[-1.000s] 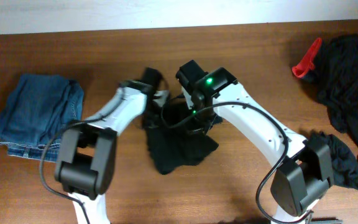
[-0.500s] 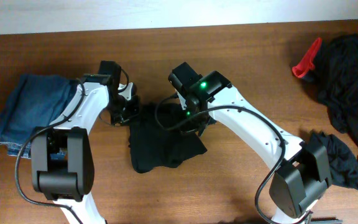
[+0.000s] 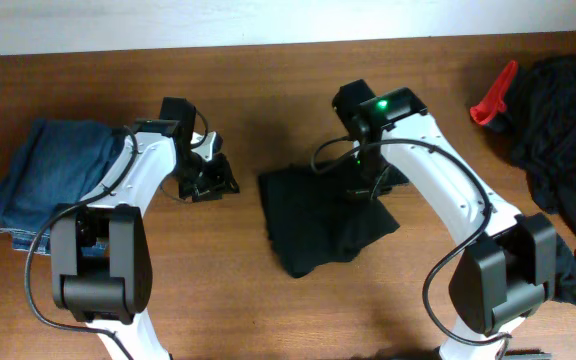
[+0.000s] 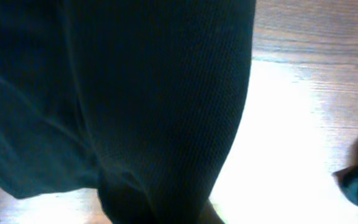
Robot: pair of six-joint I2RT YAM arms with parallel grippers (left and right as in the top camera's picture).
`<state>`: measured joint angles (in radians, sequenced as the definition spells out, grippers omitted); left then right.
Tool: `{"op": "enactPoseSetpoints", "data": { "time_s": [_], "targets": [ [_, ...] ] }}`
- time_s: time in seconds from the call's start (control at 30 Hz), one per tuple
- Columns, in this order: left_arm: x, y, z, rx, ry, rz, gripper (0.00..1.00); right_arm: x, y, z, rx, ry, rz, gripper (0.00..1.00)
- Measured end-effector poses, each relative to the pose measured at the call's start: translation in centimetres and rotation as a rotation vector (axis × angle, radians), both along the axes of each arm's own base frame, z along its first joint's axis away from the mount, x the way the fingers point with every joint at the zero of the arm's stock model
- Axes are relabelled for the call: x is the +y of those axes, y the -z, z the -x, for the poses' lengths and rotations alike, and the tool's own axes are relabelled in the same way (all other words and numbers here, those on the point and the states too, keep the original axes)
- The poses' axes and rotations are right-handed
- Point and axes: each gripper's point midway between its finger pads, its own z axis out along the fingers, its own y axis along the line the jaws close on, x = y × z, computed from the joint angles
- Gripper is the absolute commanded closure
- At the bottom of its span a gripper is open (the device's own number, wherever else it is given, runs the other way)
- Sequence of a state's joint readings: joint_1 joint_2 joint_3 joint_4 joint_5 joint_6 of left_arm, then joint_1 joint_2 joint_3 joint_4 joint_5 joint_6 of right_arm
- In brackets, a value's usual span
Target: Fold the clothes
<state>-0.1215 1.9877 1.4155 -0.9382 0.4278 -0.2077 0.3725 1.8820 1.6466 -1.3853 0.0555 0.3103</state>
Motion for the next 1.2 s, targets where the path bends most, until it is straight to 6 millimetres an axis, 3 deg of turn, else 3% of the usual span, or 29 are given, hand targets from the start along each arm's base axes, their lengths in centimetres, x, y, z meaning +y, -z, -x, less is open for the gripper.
{"op": "enactPoseSetpoints", "data": {
  "time_s": [0.13, 0.4, 0.6, 0.83, 0.93, 1.2],
  "targets": [
    [-1.3, 0.0, 0.0, -0.020, 0.037, 0.000, 0.59, 0.7, 0.0, 0.0, -0.005, -0.018, -0.016, 0.96],
    [-5.4, -0.1, 0.5, -0.069, 0.143, 0.011, 0.58, 5.4, 0.0, 0.4, -0.036, -0.102, -0.097, 0.95],
    [-5.8, -0.1, -0.4, -0.114, 0.149, 0.018, 0.58, 7.9, 0.0, 1.0, -0.051, -0.121, -0.135, 0.94],
    [-5.4, 1.1, 0.6, -0.085, 0.149, 0.007, 0.58, 11.0, -0.2, 0.7, -0.089, -0.122, -0.223, 0.81],
    [-5.3, 1.3, 0.8, -0.082, 0.149, 0.005, 0.58, 11.4, -0.1, 0.8, -0.088, -0.106, -0.238, 0.75],
    [-5.3, 1.3, 0.6, -0.088, 0.148, 0.004, 0.58, 13.2, 1.6, 1.2, -0.060, -0.099, -0.306, 0.75]
  ]
}}
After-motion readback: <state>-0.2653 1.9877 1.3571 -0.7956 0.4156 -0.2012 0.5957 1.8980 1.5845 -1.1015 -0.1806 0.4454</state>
